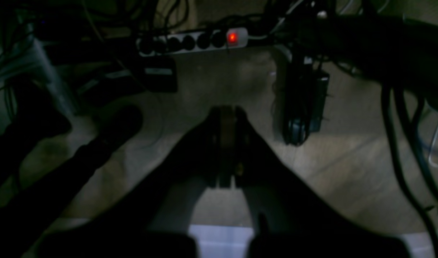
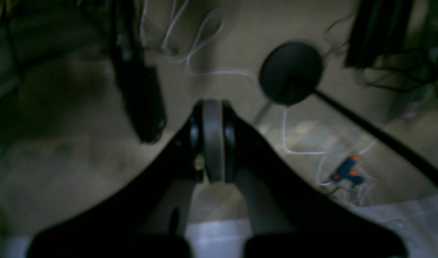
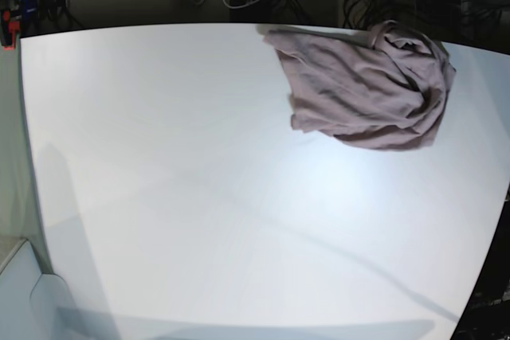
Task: Layout the t-shirt on the table in an organized manner, then fold the t-shirt properly
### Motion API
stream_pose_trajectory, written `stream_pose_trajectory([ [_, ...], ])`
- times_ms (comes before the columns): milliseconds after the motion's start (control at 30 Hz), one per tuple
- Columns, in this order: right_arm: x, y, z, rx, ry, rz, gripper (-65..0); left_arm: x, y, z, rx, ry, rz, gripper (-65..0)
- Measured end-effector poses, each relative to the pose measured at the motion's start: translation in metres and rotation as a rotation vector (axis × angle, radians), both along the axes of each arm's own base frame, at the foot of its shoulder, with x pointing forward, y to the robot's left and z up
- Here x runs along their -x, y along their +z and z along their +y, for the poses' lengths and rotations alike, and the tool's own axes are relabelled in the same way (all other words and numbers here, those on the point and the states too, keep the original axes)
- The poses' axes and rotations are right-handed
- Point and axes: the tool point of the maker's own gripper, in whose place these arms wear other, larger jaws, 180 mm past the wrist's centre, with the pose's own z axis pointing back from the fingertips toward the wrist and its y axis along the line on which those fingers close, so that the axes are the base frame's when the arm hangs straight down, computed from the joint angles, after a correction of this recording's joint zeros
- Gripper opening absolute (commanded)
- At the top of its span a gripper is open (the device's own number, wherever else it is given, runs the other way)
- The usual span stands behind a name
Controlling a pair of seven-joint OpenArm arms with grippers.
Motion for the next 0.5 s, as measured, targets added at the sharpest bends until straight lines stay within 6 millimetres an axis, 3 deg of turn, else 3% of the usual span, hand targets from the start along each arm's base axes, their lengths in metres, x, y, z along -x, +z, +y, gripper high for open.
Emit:
stream_pose_trajectory([
  [167, -0.015, 0.04, -0.011, 0.036, 0.006, -0.121, -65.0, -0.021, 0.037, 0.012, 0.061, 0.099, -0.132, -64.8],
  [333, -0.042, 0.087, -0.015, 0.061, 0.037, -0.255, -65.0, -0.029, 0.074, 0.034, 0.104, 0.154, -0.163, -64.8],
  [500, -0.062, 0.135, -0.007, 0.066, 0.076, -0.367, -65.0, -0.043, 0.111, 0.017, 0.168, 0.112, -0.247, -64.8],
])
